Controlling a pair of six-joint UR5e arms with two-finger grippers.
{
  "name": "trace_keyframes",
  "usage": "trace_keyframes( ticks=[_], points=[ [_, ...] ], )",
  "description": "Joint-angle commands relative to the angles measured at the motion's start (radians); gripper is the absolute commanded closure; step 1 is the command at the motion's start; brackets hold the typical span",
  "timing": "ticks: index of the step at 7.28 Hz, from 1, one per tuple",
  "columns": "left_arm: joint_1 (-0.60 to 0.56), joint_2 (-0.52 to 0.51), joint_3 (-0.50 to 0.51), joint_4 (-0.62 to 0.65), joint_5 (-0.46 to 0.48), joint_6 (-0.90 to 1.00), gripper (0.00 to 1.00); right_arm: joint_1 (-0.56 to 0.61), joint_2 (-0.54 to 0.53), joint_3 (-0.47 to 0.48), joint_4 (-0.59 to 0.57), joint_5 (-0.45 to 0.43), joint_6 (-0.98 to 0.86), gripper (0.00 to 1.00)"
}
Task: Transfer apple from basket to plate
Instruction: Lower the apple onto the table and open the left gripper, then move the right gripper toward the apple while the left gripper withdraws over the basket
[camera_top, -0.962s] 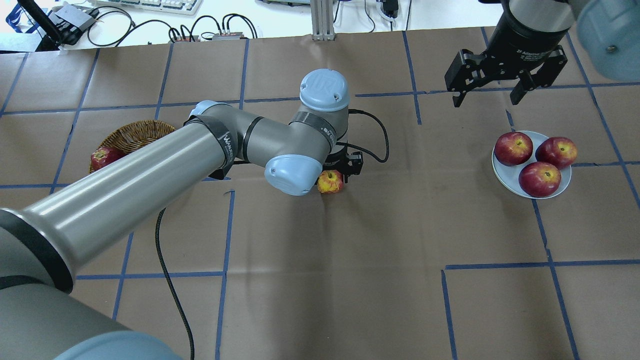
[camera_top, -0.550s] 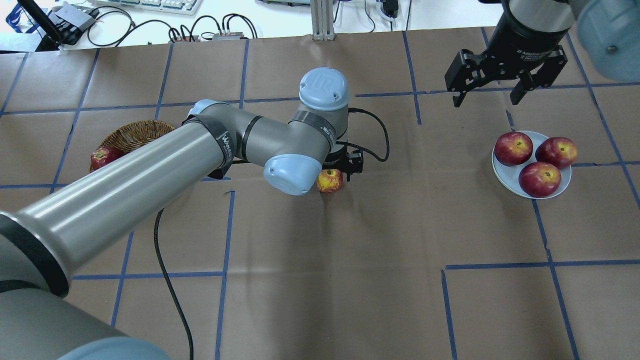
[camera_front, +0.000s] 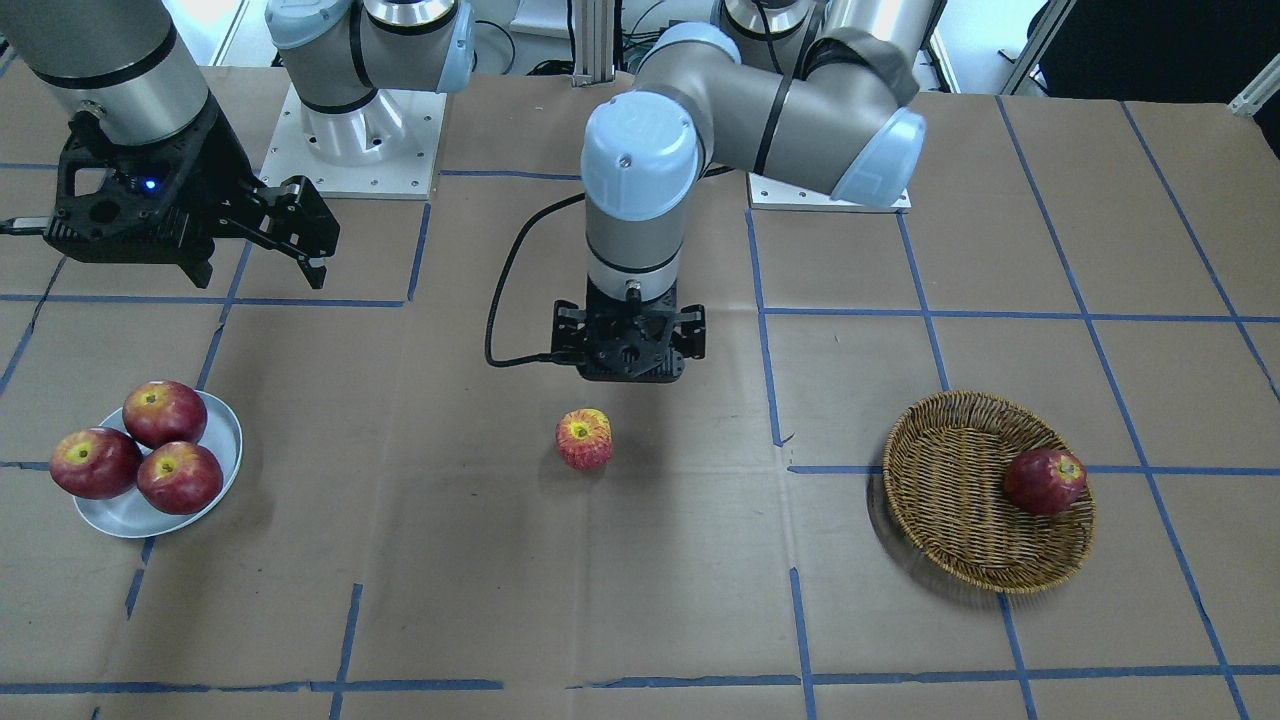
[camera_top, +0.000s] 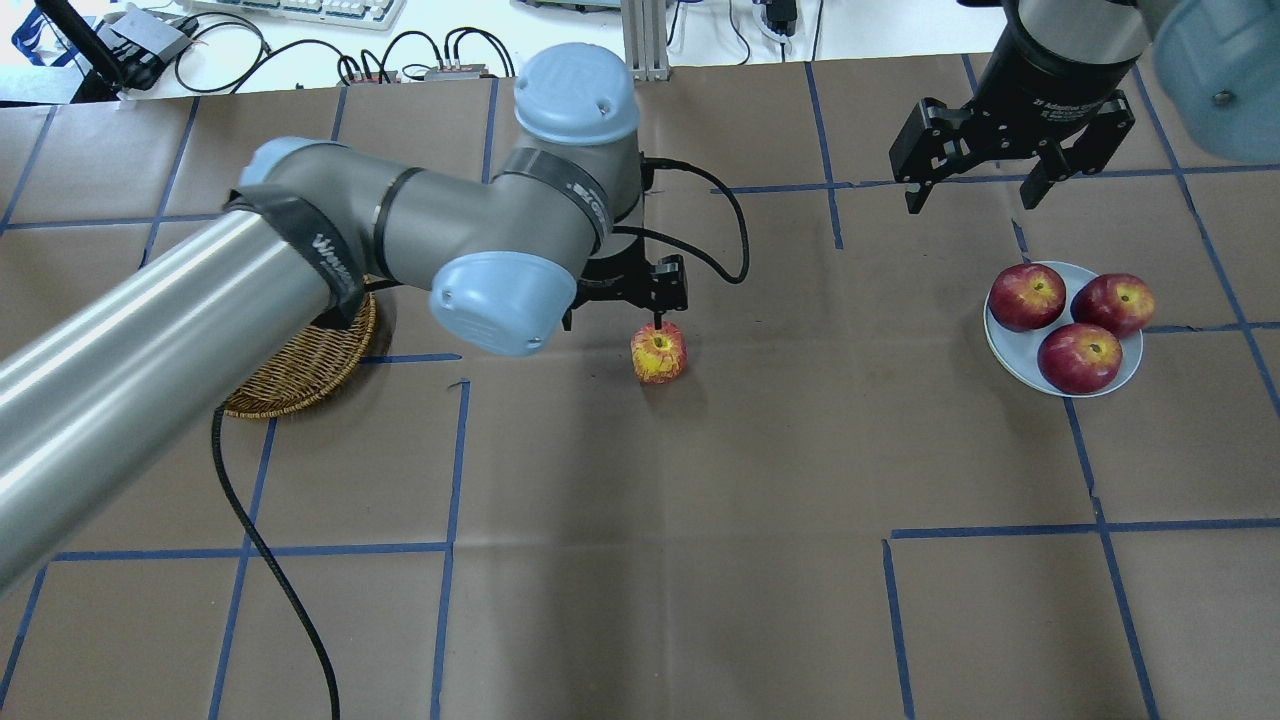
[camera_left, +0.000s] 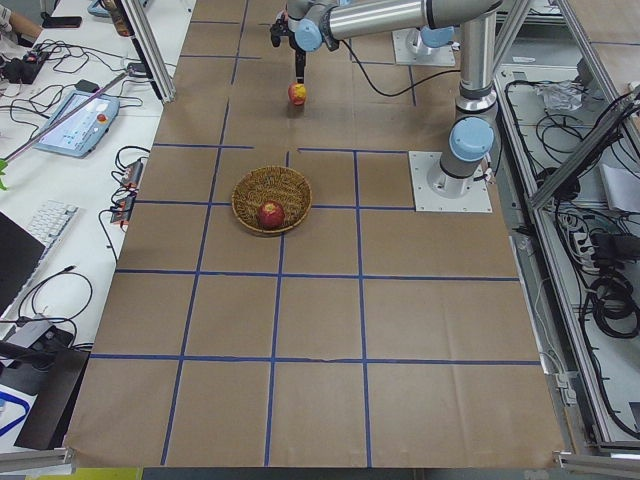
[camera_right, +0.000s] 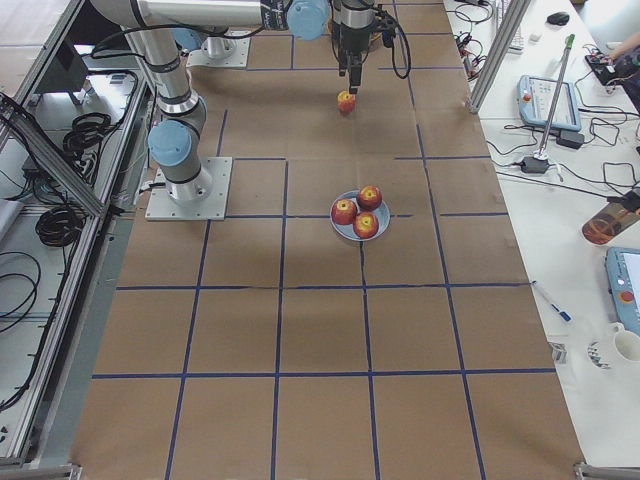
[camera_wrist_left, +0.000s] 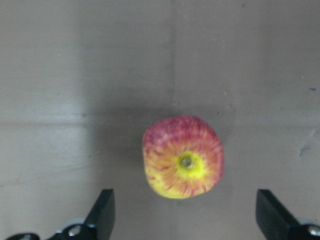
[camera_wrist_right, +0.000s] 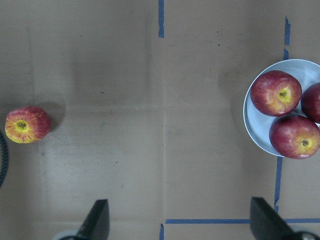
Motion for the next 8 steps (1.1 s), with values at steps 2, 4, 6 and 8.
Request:
trace_keyframes(
  ticks=[2,4,6,8],
  points=[
    [0.208,0.253,-0.012,-0.27,0.004,0.258,0.02,0.005,0.014,0.001,-0.006,-0.001,0.012,0.0],
    [0.293,0.356,-0.009,-0.348,0.004,0.303,0.02,0.081,0.058,0.003,-0.083,-0.001,0.09,0.0],
    [0.347,0.361,0.001,-0.337,-0.002,0.376,0.01,0.199,0.159,0.004,-0.211,-0.002,0.251,0.0],
    [0.35,0.364,-0.002,-0.331,0.0,0.401,0.01,0.284,0.247,0.01,-0.311,-0.001,0.36,0.0]
  ],
)
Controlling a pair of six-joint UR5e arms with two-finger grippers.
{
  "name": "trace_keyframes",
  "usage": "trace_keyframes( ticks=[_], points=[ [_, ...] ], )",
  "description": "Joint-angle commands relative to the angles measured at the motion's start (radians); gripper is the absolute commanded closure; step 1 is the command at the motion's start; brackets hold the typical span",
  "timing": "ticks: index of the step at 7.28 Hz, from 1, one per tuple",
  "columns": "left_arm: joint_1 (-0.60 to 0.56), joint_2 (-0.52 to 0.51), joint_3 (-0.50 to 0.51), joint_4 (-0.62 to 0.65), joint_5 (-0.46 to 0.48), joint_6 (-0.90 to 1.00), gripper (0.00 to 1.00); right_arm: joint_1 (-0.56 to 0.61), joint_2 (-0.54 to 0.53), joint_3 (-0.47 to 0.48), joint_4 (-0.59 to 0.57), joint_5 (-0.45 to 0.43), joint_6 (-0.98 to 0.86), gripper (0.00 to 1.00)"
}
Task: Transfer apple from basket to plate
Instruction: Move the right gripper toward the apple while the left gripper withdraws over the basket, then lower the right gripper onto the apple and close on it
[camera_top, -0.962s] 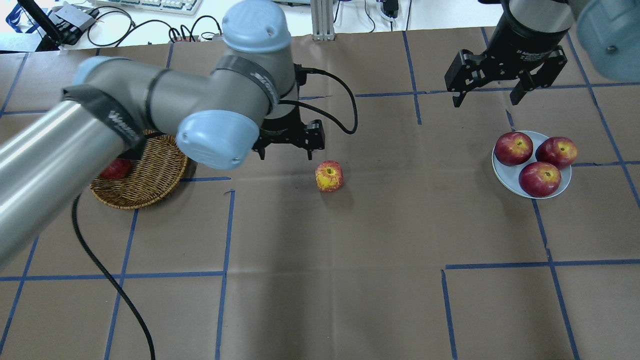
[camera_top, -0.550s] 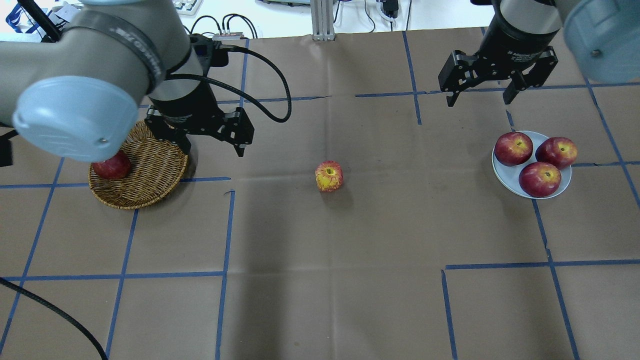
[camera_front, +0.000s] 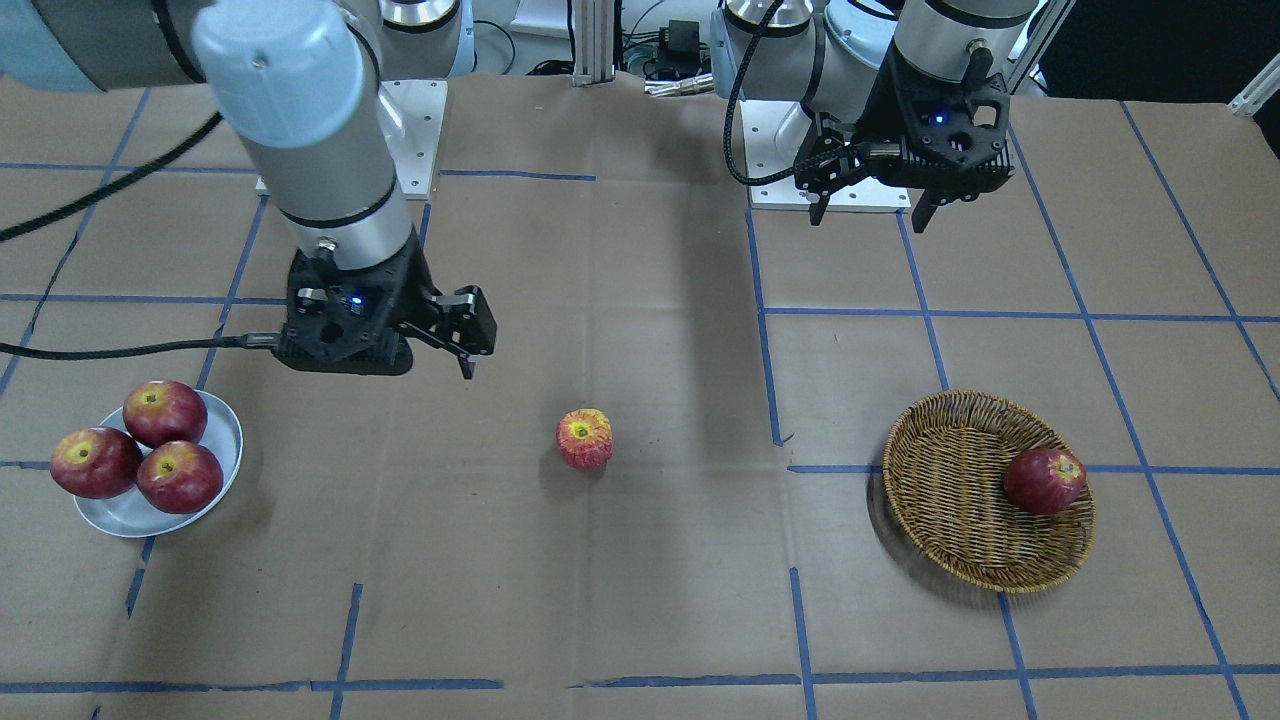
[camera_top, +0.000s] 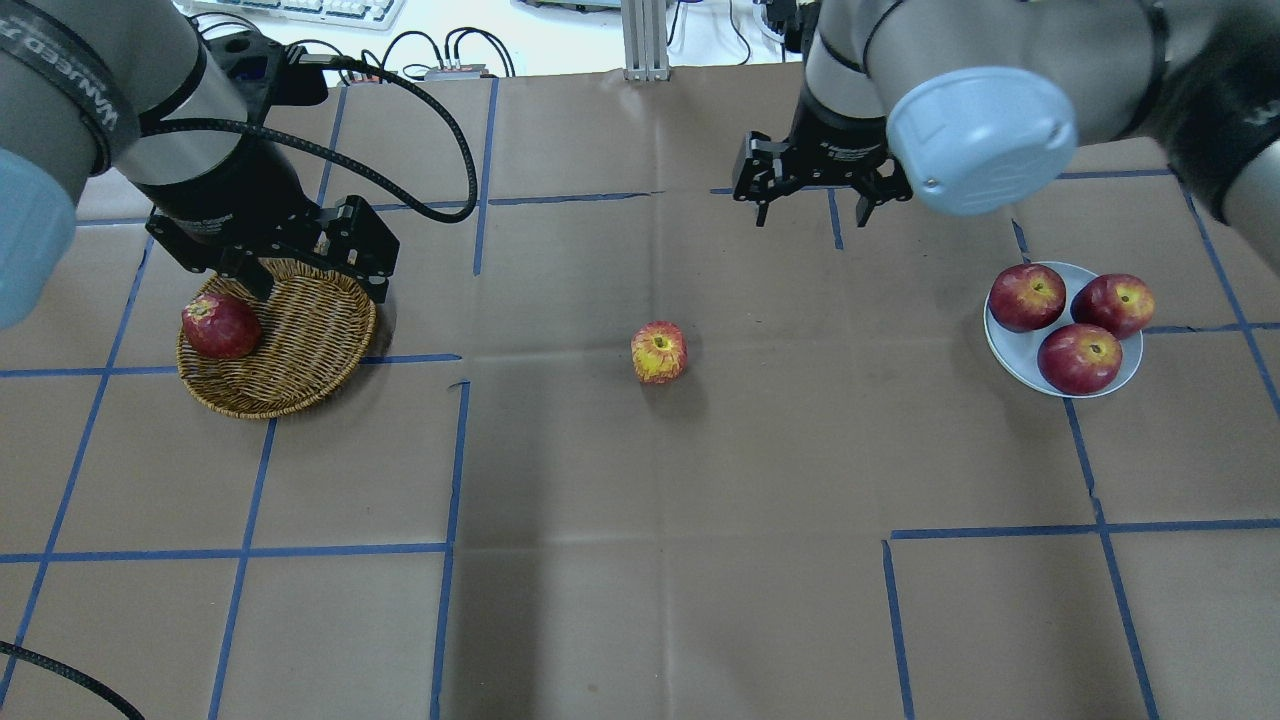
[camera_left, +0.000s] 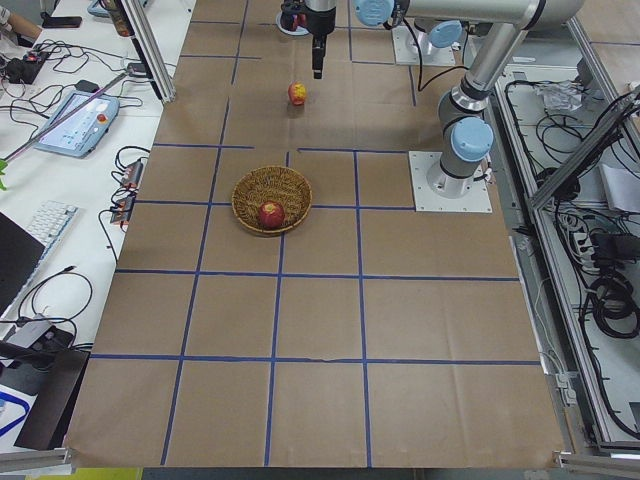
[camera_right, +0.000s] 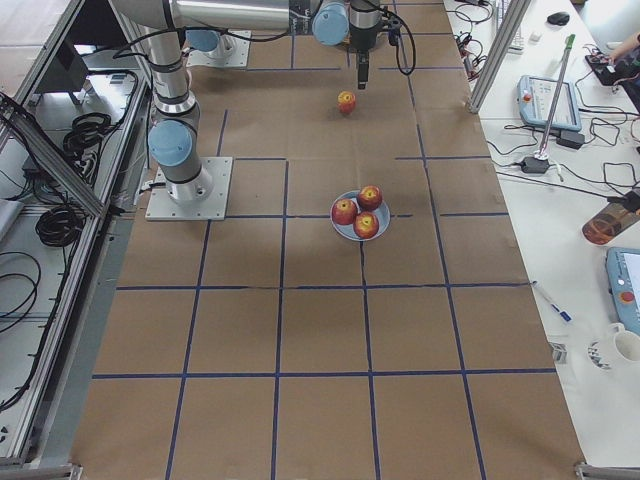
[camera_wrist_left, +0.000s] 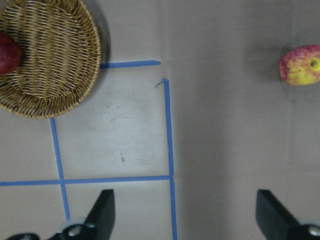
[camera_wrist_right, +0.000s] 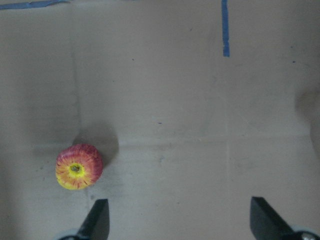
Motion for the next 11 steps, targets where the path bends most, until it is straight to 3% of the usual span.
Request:
trace_keyframes(
  ticks=[1,4,7,11],
  points=[
    [0.004,0.002,-0.002,0.005,-0.002,0.016,0.02,0.092,0.101,0.003,-0.094,-0.001,0.136,0.0],
    [0.004,-0.005,-0.015,0.008,-0.002,0.017,0.01,0.19,0.223,0.019,-0.238,-0.009,0.204,0.0],
    [0.004,-0.019,-0.002,0.009,-0.008,0.017,0.01,0.194,0.249,0.159,-0.437,-0.006,0.2,0.0],
    [0.004,-0.015,-0.014,0.009,-0.011,0.017,0.01,0.226,0.325,0.182,-0.481,0.002,0.201,0.0]
  ],
)
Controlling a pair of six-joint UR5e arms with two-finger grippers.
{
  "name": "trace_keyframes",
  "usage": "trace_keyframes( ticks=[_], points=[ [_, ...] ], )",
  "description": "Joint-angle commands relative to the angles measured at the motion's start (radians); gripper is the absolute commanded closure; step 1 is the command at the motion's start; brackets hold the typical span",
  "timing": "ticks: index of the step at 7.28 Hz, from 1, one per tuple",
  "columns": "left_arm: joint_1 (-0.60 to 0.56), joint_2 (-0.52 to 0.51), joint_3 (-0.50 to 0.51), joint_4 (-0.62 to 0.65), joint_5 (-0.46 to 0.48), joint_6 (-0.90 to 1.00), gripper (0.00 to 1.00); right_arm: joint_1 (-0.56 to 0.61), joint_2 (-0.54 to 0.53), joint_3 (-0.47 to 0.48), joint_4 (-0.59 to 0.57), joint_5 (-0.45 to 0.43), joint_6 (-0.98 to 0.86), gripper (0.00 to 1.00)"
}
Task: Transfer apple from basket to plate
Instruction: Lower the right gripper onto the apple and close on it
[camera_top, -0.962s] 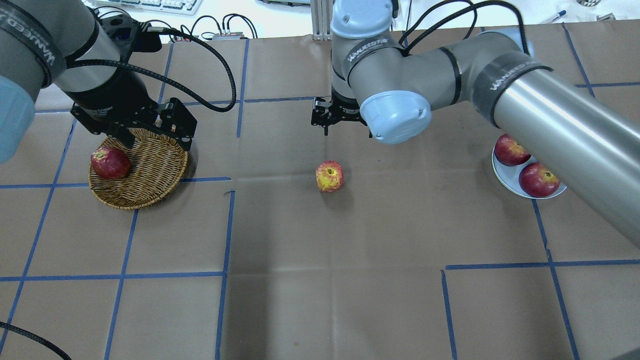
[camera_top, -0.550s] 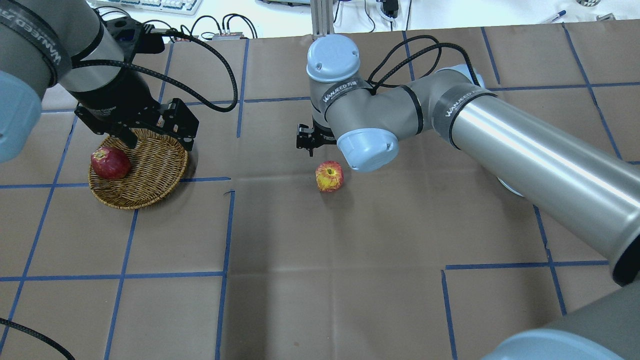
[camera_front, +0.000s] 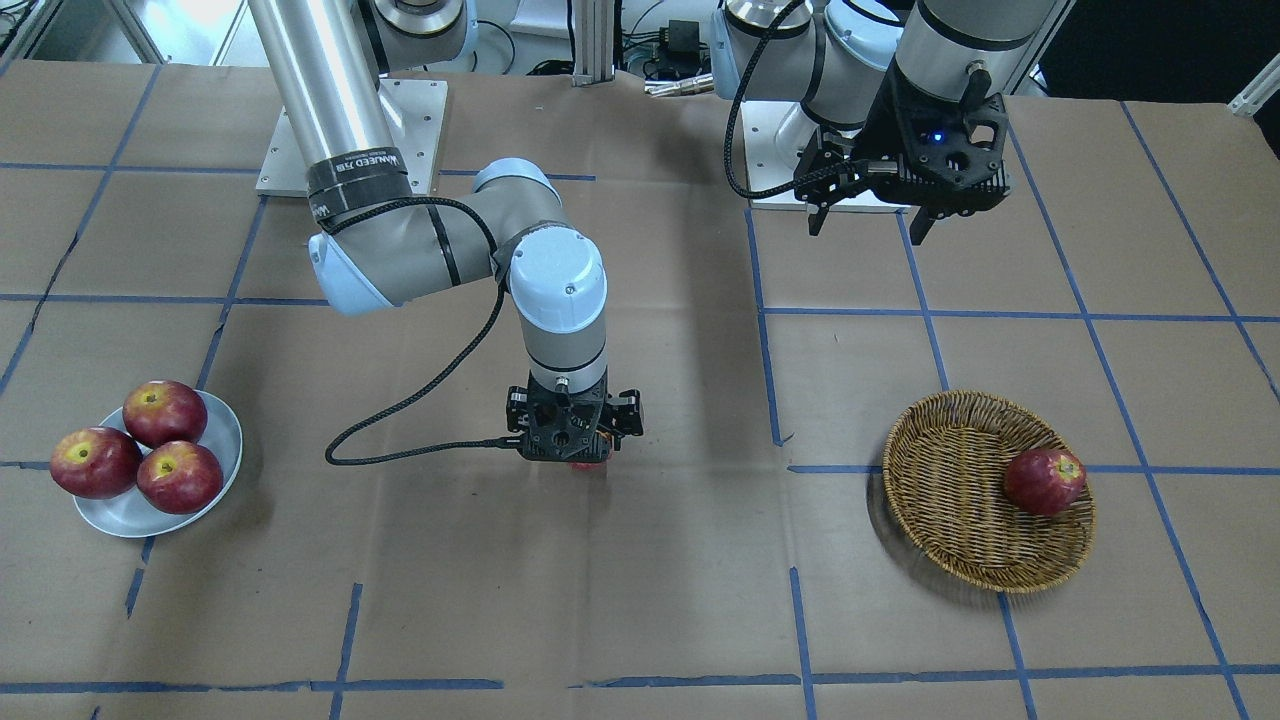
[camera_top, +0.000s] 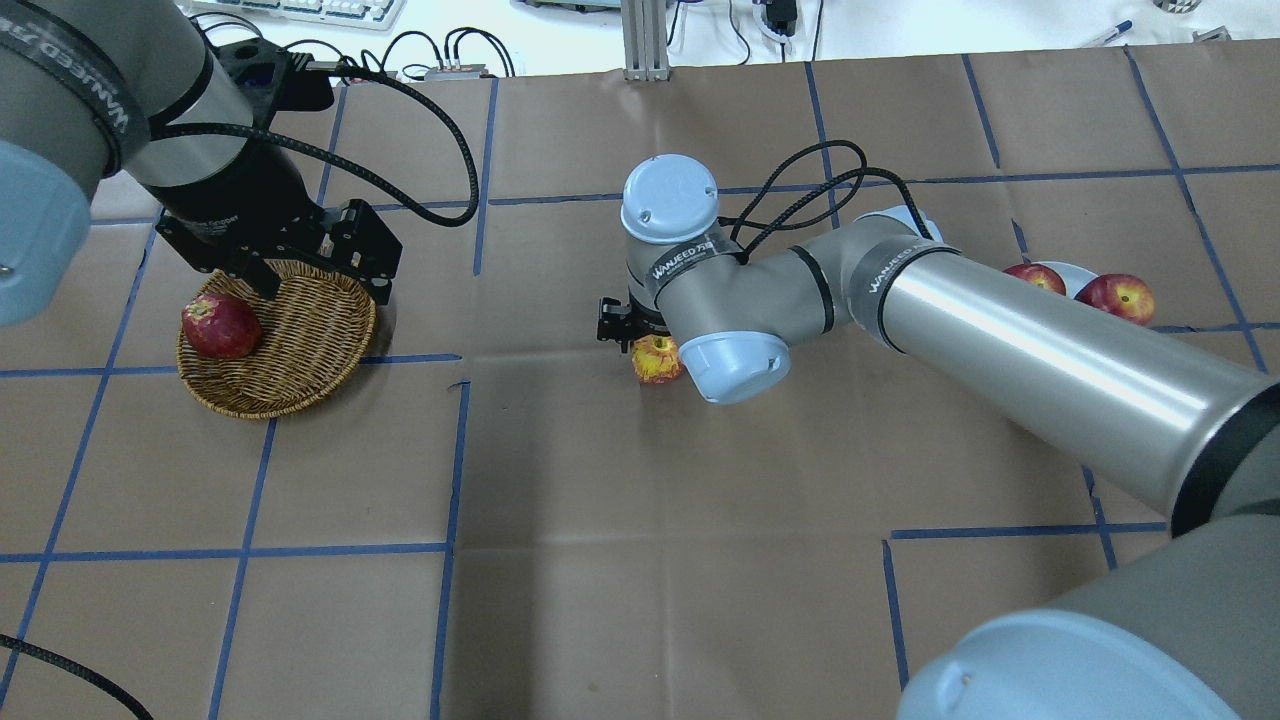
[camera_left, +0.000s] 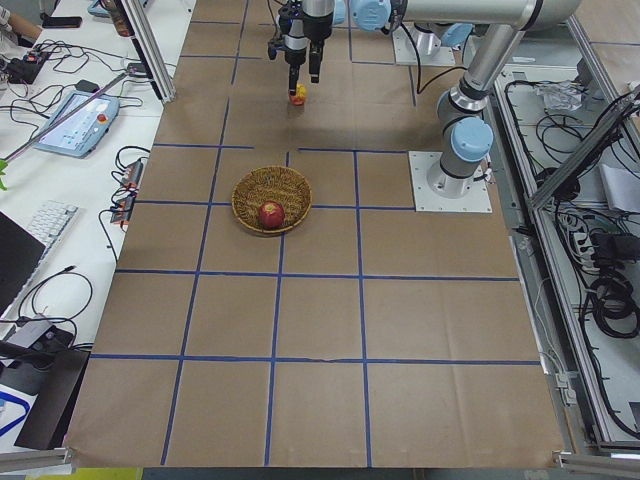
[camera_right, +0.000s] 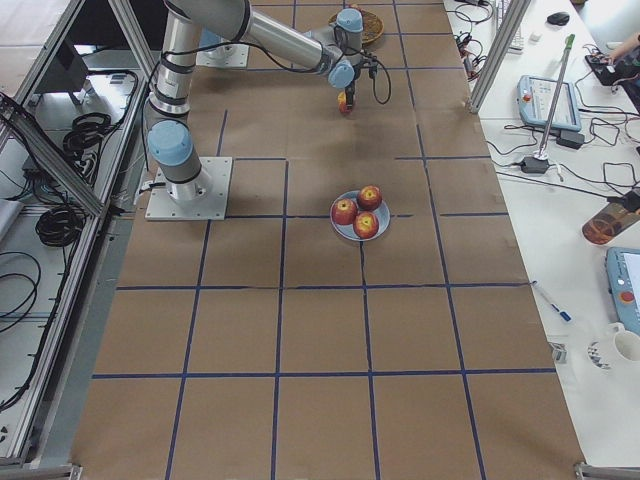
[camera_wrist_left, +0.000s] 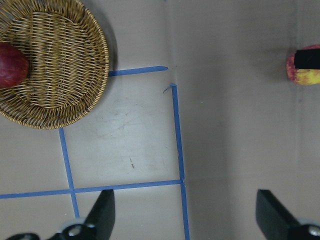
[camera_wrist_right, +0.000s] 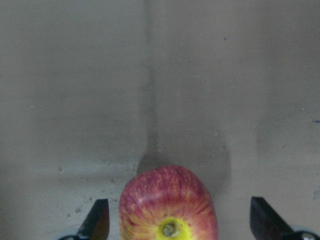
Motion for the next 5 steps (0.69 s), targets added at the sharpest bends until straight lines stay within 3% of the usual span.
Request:
trace_keyframes(
  ticks=[1,2,4,5],
  points=[
    [0.0,0.001,-0.005,0.0,0.0,0.0,0.01,0.024,0.031,0.001,-0.009,-0.001,0.009,0.0],
    [0.0,0.001,-0.005,0.0,0.0,0.0,0.01,0.022,0.028,-0.005,-0.009,-0.001,0.019,0.07],
    [0.0,0.001,-0.004,0.0,0.0,-0.001,0.01,0.016,0.018,-0.011,-0.009,-0.016,0.018,0.35],
    [0.0,-0.005,0.002,0.0,-0.002,-0.001,0.01,0.015,0.011,-0.03,-0.009,-0.02,0.018,0.41]
  ],
)
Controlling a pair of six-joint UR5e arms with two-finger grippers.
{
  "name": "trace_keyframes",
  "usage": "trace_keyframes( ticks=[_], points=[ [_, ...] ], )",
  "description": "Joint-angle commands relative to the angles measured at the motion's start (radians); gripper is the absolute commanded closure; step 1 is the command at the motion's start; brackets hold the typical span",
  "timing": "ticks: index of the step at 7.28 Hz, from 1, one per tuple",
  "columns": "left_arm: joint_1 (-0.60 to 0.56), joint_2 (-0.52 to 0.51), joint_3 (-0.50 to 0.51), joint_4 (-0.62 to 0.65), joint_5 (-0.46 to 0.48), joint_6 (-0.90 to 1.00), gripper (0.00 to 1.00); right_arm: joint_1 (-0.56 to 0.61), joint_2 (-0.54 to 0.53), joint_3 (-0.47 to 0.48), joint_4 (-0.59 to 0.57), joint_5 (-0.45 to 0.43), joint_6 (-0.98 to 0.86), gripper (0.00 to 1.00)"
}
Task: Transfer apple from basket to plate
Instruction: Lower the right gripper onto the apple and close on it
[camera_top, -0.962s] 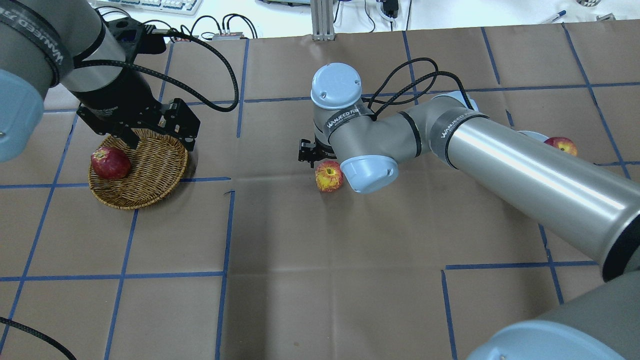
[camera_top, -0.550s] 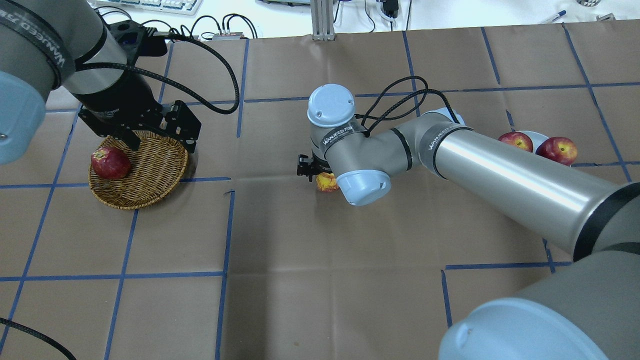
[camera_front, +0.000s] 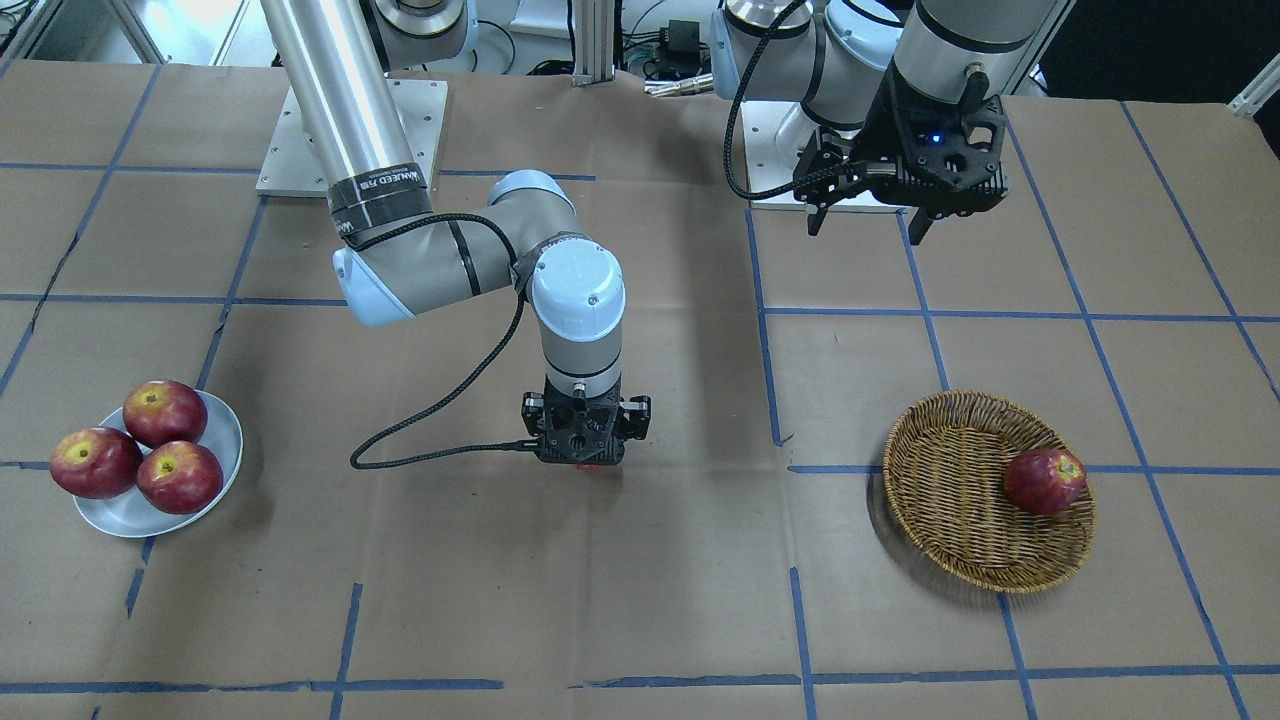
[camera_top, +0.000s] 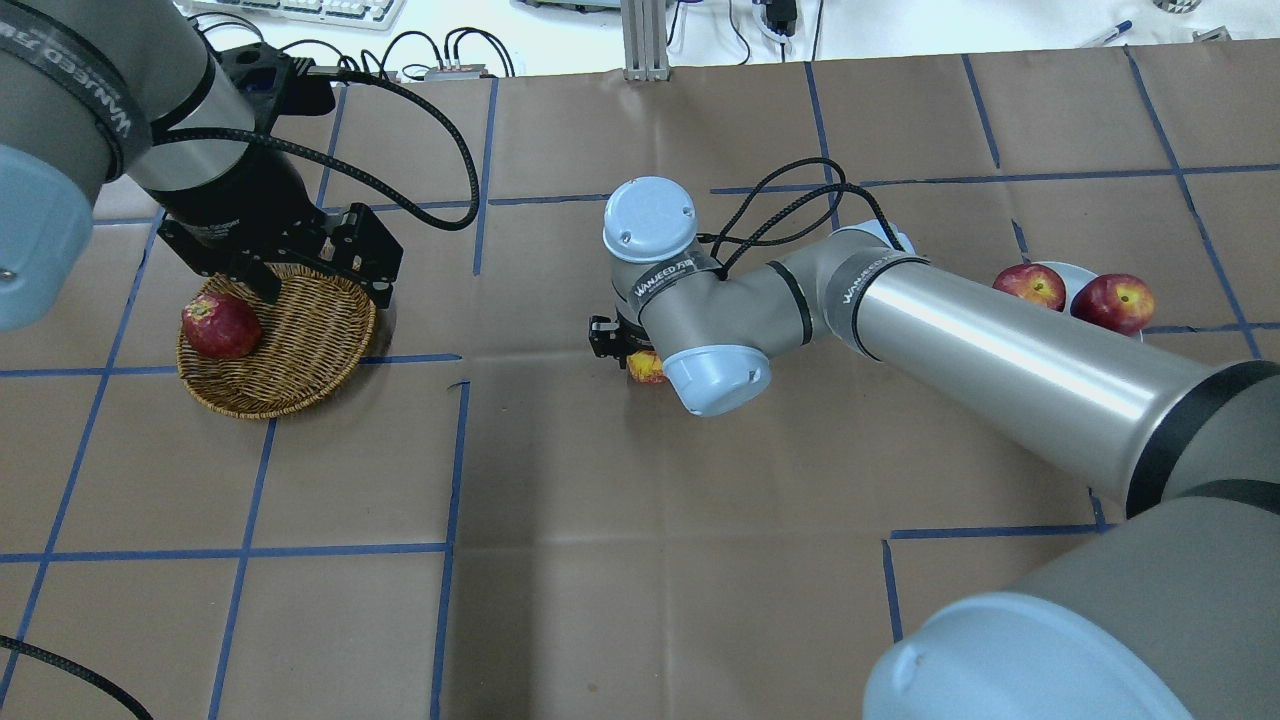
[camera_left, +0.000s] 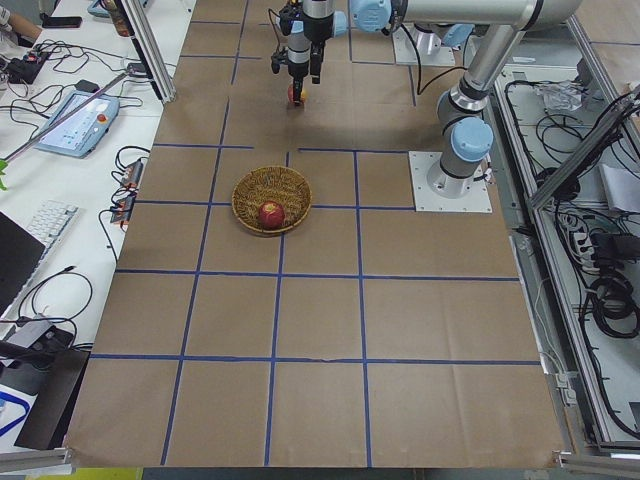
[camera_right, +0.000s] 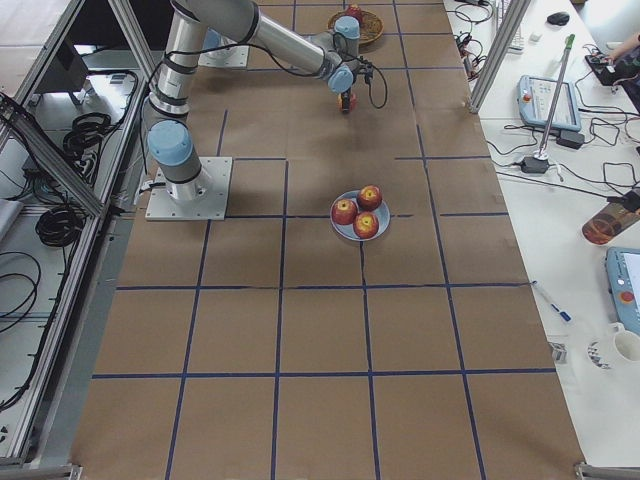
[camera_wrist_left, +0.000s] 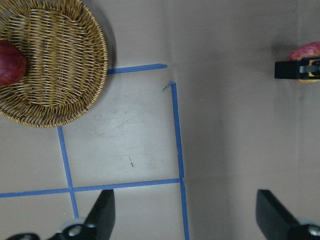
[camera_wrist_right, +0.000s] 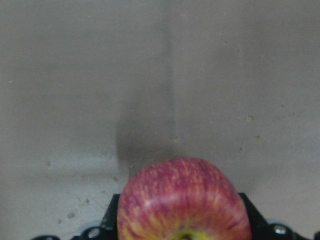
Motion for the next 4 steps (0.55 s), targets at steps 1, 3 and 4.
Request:
trace_keyframes(
  ticks=[1,3,4],
  points=[
    [-0.001,-0.008,0.008,0.0,-0.003,-0.006,0.01,-0.006,-0.017,-0.038,0.003,-0.013,-0.004,0.45],
    [-0.001,-0.009,0.011,0.0,-0.003,-0.009,0.01,-0.035,-0.076,-0.035,0.017,-0.023,-0.014,0.45],
    [-0.002,-0.012,0.015,0.0,-0.004,-0.012,0.01,-0.07,-0.113,-0.033,0.047,-0.022,-0.018,0.44]
  ],
)
